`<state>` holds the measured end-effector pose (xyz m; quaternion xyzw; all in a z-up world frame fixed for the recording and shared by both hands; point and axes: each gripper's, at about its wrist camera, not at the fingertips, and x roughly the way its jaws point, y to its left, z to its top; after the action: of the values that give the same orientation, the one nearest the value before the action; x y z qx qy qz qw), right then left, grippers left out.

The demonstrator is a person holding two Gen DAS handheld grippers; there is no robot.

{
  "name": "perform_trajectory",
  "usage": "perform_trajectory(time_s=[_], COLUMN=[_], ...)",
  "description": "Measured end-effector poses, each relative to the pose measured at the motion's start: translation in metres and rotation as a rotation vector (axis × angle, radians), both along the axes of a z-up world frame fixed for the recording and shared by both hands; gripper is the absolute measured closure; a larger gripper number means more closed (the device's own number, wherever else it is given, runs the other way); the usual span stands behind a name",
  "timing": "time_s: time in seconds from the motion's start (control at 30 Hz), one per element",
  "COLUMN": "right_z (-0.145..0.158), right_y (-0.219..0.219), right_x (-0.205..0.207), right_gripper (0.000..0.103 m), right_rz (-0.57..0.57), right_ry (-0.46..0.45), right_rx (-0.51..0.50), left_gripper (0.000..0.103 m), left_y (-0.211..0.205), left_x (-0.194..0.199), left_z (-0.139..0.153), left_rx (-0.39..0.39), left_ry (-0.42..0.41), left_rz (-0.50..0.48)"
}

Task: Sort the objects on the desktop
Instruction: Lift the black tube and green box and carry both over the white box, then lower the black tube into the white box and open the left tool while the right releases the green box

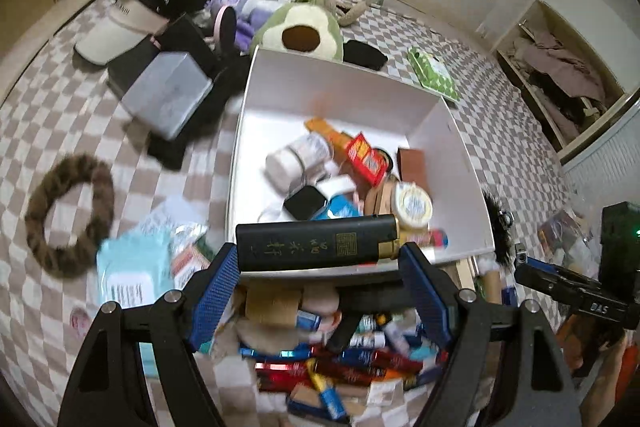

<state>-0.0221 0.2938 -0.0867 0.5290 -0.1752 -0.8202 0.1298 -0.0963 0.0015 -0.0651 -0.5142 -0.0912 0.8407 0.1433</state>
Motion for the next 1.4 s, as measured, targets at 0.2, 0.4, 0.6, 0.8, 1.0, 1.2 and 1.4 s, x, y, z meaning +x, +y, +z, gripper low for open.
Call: perform_trajectory(time_s=[0.2,0.4,0.6,0.8,1.0,1.2,1.4], right_z=[0.002,-0.004,-0.024,-0.052,-0.077,-0.093,-0.101], right_y=[-0.015,-0.023,-0.025,-0.029,-0.025,-0.031,-0.035], right_x=[-0.057,-0.113,-0.155,-0.181,-0.202,-0.223,-0.236], right_gripper=[0.034,0.034,0.034,0.034,0.034,0.034,0.034], right_rz=[-0.041,-0.074,-0.108,-0.126,-0.150,-0.134,-0.121], right_ry=[0.021,0.015,-0.014,-0.061,-0.113,-0.155,-0.190], right_rx=[-0.017,-0.040,-0.065,-0.008,0.023,0.082,0.136], left_gripper=[0.022,0.022,0.022,0.022,0.022,0.022,0.022], left_y=[0.027,0.037,0.045,0.057,0.067,0.076,0.081], left_x=[-0.038,-0.071,-0.102,-0.127,-0.145,-0.163,-0.181], left_z=[-0.004,-0.014,-0.028,-0.049,-0.068,-0.073,-0.082], left_rx=[-0.047,-0.073,-0.100,-0.147,-0.191,-0.186,-0.207], left_ry=[0.005,0.011,0.012,-0.015,-0.034,-0.043,-0.065], left_rz=[0.002,-0.005,-0.018,-0.054,-0.078,-0.102,-0.104])
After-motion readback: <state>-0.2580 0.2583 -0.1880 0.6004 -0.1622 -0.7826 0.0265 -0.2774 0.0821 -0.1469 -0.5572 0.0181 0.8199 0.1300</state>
